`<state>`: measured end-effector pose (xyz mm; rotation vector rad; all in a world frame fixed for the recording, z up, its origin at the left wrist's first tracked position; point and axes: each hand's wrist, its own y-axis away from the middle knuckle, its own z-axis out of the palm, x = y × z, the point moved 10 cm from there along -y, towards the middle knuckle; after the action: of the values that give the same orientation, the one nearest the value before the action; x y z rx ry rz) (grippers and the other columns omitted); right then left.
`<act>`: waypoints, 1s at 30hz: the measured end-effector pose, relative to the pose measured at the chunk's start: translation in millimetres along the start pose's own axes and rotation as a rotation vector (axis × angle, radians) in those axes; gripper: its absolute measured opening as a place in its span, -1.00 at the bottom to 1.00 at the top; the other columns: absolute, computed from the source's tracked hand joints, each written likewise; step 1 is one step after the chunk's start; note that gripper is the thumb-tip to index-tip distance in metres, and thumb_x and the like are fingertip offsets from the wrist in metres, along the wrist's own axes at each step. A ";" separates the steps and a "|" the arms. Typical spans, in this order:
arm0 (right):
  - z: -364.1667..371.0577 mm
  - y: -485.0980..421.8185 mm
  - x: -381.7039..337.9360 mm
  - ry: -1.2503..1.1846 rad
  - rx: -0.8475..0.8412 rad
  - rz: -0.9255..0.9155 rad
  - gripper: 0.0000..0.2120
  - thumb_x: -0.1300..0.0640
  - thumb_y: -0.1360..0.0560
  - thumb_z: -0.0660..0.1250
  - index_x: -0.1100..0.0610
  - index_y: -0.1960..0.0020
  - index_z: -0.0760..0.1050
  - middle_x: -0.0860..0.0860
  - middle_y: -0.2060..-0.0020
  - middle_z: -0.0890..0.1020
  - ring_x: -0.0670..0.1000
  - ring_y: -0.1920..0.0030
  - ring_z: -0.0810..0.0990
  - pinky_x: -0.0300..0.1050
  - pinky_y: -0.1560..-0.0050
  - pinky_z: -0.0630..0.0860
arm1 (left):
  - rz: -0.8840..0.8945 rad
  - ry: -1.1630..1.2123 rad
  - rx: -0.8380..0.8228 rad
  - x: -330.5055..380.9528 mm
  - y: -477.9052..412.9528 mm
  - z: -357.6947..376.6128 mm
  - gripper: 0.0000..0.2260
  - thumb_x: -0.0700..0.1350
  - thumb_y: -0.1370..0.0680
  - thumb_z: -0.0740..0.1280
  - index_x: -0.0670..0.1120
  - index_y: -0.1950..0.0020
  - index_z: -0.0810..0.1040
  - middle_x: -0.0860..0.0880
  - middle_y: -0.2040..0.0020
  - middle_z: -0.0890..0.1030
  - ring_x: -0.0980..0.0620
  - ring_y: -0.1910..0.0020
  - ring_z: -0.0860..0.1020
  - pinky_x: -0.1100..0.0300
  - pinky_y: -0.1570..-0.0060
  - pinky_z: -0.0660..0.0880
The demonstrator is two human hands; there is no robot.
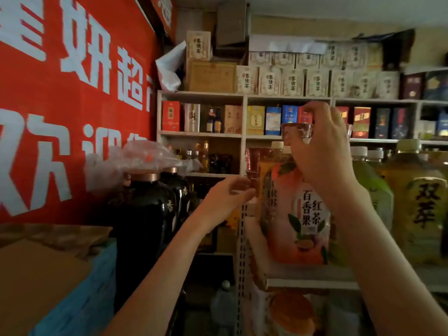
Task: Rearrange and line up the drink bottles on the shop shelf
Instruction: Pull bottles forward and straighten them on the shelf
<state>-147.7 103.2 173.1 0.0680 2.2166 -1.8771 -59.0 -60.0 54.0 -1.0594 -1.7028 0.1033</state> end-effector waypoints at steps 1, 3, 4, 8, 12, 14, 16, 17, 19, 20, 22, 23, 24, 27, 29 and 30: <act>3.9 -3.4 11.5 0.016 -0.050 0.073 -0.66 0.12 -0.52 0.26 0.16 -0.27 0.36 0.10 -0.15 0.49 0.09 -0.16 0.44 -0.10 -0.08 0.34 | 0.000 0.043 -0.014 0.2 -1.8 5.0 -0.85 0.05 -0.53 0.34 0.13 -0.09 0.52 0.13 -0.08 0.58 0.14 -0.07 0.56 0.13 -0.14 0.50; 19.8 -6.2 34.9 0.030 -0.195 0.206 -0.67 0.04 -0.53 0.22 0.15 -0.25 0.38 0.07 -0.09 0.53 0.07 -0.04 0.51 -0.12 0.06 0.41 | 0.005 0.141 -0.040 7.0 -4.5 14.6 -0.75 0.11 -0.51 0.33 0.09 -0.15 0.53 0.11 -0.11 0.59 0.15 -0.10 0.56 0.14 -0.15 0.50; 27.7 -3.1 40.5 0.043 -0.276 0.258 -0.69 0.02 -0.54 0.21 0.15 -0.22 0.40 0.05 -0.04 0.55 0.02 0.05 0.53 -0.17 0.17 0.42 | 0.011 0.208 -0.060 13.5 -4.2 19.9 -0.66 0.18 -0.47 0.34 0.08 -0.19 0.52 0.11 -0.12 0.59 0.17 -0.10 0.56 0.18 -0.13 0.50; 42.0 3.5 52.0 0.081 -0.329 0.294 -0.63 -0.01 -0.56 0.19 0.20 -0.25 0.41 0.04 0.04 0.57 0.02 0.12 0.53 -0.19 0.28 0.45 | 0.058 0.285 -0.163 36.1 -3.9 41.1 -0.52 0.30 -0.27 0.37 0.20 -0.14 0.44 0.22 -0.12 0.53 0.27 -0.09 0.52 0.33 0.01 0.47; 37.5 4.2 55.2 0.095 -0.225 0.321 -0.64 -0.01 -0.54 0.19 0.22 -0.19 0.45 0.09 0.06 0.61 0.08 0.08 0.58 -0.05 0.19 0.52 | 0.148 0.187 -0.162 49.7 -1.6 47.1 -0.69 0.11 -0.35 0.47 0.28 -0.02 0.45 0.41 0.08 0.56 0.47 0.11 0.51 0.52 0.25 0.45; 38.1 6.6 55.1 0.102 -0.198 0.355 -0.66 0.01 -0.54 0.17 0.22 -0.17 0.44 0.09 0.13 0.60 0.08 0.16 0.58 -0.10 0.33 0.48 | 0.171 0.190 -0.180 52.0 1.1 48.5 -0.72 0.07 -0.39 0.46 0.27 -0.02 0.48 0.38 0.08 0.59 0.45 0.12 0.53 0.54 0.25 0.43; 36.6 8.6 52.5 0.130 -0.178 0.374 -0.69 0.01 -0.56 0.14 0.22 -0.13 0.43 0.03 0.25 0.55 0.05 0.22 0.55 -0.18 0.45 0.35 | 0.151 0.208 -0.192 50.3 3.0 48.1 -0.66 0.13 -0.34 0.45 0.27 -0.07 0.48 0.25 0.01 0.62 0.36 0.08 0.57 0.48 0.21 0.48; 34.8 10.0 50.7 0.135 -0.170 0.370 -0.72 0.00 -0.56 0.14 0.20 -0.09 0.41 -0.02 0.29 0.50 0.05 0.23 0.53 -0.19 0.45 0.32 | 0.140 0.201 -0.187 48.9 3.6 48.0 -0.64 0.16 -0.31 0.44 0.28 -0.07 0.48 0.23 0.00 0.62 0.35 0.08 0.57 0.47 0.19 0.48; 32.5 13.5 47.0 0.098 -0.178 0.343 -0.75 -0.02 -0.57 0.13 0.16 -0.07 0.37 -0.02 0.25 0.49 0.06 0.17 0.54 -0.13 0.35 0.41 | 0.133 0.161 -0.127 50.0 7.3 45.9 -0.67 0.18 -0.32 0.43 0.30 -0.04 0.45 0.25 0.00 0.59 0.42 0.10 0.54 0.53 0.22 0.44; 30.4 16.3 45.7 0.064 -0.193 0.329 -0.73 -0.04 -0.56 0.14 0.16 -0.11 0.36 0.02 0.16 0.54 0.06 0.11 0.55 -0.08 0.26 0.48 | 0.150 0.144 -0.067 54.2 8.9 43.8 -0.68 0.16 -0.35 0.42 0.31 -0.05 0.42 0.27 -0.02 0.56 0.47 0.09 0.51 0.56 0.21 0.42; 26.2 22.1 42.7 0.000 -0.218 0.303 -0.63 -0.08 -0.56 0.15 0.15 -0.24 0.33 0.08 -0.06 0.55 0.06 -0.01 0.55 0.01 0.07 0.55 | 0.216 0.091 0.108 67.2 15.3 36.7 -0.59 0.09 -0.43 0.41 0.28 -0.22 0.36 0.22 -0.15 0.47 0.43 -0.06 0.47 0.49 0.04 0.45; 20.8 23.9 41.9 -0.008 -0.209 0.287 -0.59 -0.09 -0.56 0.15 0.14 -0.30 0.30 0.08 -0.13 0.53 0.06 -0.07 0.54 0.03 0.00 0.55 | 0.262 0.023 0.217 77.5 20.1 33.3 -0.52 0.05 -0.46 0.40 0.17 -0.34 0.34 0.13 -0.24 0.44 0.31 -0.18 0.44 0.36 -0.09 0.46; 14.1 25.1 40.4 -0.009 -0.190 0.264 -0.57 -0.08 -0.56 0.15 0.13 -0.34 0.29 0.08 -0.17 0.52 0.06 -0.11 0.53 0.04 -0.04 0.55 | 0.333 -0.058 0.322 92.0 27.2 32.3 -0.48 -0.02 -0.49 0.38 0.02 -0.42 0.31 0.03 -0.31 0.41 0.18 -0.27 0.41 0.23 -0.20 0.45; -12.3 26.2 35.2 -0.041 -0.102 0.158 -0.69 0.01 -0.57 0.18 0.12 -0.26 0.36 0.02 -0.12 0.54 0.01 -0.08 0.54 -0.10 0.02 0.53 | 0.604 -0.174 0.494 135.8 53.1 48.9 -0.55 -0.25 -0.51 0.30 -0.19 -0.39 0.35 -0.13 -0.34 0.41 -0.02 -0.34 0.37 0.06 -0.30 0.40; -35.2 26.7 42.1 -0.027 -0.064 0.096 -0.80 0.11 -0.55 0.21 0.10 -0.16 0.38 -0.02 -0.02 0.55 -0.03 0.00 0.54 -0.20 0.11 0.49 | 0.646 -0.152 0.491 148.2 58.2 72.5 -0.58 -0.32 -0.52 0.29 -0.21 -0.38 0.38 -0.14 -0.33 0.44 -0.04 -0.34 0.39 0.03 -0.30 0.39; -44.6 26.3 47.6 -0.006 -0.057 0.082 -0.80 0.14 -0.54 0.21 0.09 -0.15 0.39 -0.04 -0.01 0.55 -0.04 0.01 0.53 -0.20 0.12 0.48 | 0.646 -0.138 0.478 151.0 58.2 83.3 -0.58 -0.33 -0.51 0.32 -0.23 -0.37 0.38 -0.14 -0.32 0.45 -0.04 -0.34 0.39 0.04 -0.31 0.38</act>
<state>-195.7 146.0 144.4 0.1406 2.2268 -1.7683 -96.0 112.8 97.7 -1.2044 -1.2930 0.9641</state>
